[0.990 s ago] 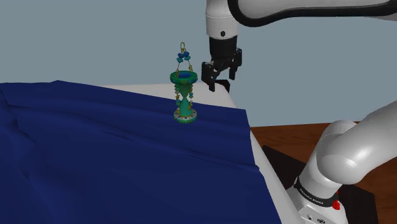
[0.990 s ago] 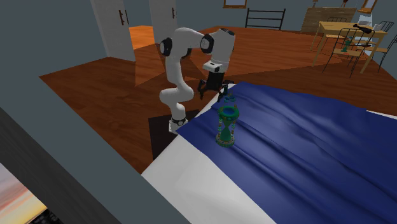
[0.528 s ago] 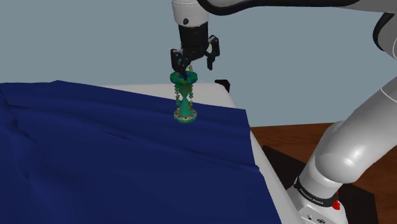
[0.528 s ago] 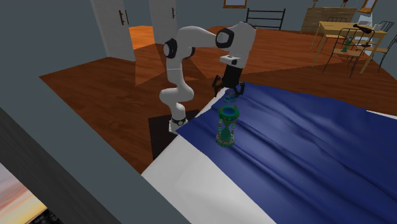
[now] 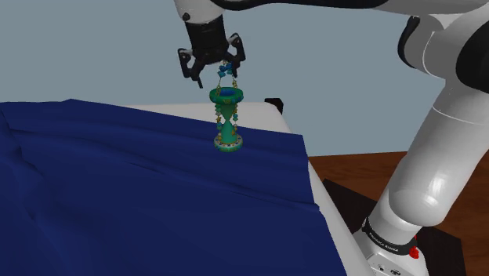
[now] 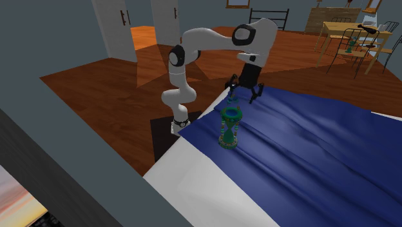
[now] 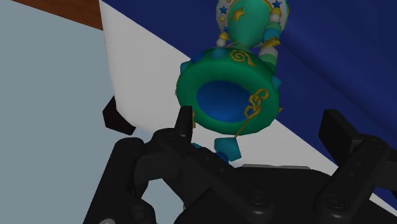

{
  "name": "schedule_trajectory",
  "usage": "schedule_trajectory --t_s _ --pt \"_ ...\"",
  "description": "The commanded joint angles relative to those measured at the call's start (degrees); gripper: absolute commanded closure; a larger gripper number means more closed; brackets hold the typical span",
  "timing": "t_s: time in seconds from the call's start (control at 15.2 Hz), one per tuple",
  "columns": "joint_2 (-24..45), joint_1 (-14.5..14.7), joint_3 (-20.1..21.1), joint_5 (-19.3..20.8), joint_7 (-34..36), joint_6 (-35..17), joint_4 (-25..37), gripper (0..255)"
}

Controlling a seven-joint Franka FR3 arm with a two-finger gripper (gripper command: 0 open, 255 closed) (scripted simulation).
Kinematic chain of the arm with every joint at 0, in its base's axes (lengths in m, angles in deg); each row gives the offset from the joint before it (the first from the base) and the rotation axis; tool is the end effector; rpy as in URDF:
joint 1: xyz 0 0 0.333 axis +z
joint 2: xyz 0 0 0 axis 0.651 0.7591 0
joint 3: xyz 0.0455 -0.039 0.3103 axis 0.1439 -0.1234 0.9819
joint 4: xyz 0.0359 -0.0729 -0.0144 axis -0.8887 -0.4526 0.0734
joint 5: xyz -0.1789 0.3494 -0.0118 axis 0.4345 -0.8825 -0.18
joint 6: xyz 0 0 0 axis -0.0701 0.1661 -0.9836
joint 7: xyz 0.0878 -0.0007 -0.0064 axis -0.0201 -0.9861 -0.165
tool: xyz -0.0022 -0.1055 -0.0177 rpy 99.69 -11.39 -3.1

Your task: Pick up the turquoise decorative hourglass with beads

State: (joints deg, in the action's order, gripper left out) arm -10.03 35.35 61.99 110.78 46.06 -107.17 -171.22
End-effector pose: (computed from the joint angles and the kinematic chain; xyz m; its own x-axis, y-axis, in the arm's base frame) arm 0.4775 0.2545 0.6829 0.8129 -0.4568 0.3612 -0.5494 -0.8073 0.2156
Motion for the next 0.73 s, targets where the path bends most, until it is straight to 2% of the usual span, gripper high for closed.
schedule_trajectory --t_s 0.0,0.2,0.4,0.46,0.66 --pt "-0.3 -0.2 -0.1 -0.2 0.7 -1.5 -1.8 0" --pt "-1.6 -0.6 -0.5 -1.1 1.1 -4.2 -5.3 0" --pt "-1.8 -0.6 -0.6 -1.2 1.2 -4.7 -6.0 0" --pt "-1.8 -0.6 -0.6 -1.2 1.2 -4.7 -6.0 255" --pt "-1.8 -0.6 -0.6 -1.2 1.2 -4.7 -5.9 255"
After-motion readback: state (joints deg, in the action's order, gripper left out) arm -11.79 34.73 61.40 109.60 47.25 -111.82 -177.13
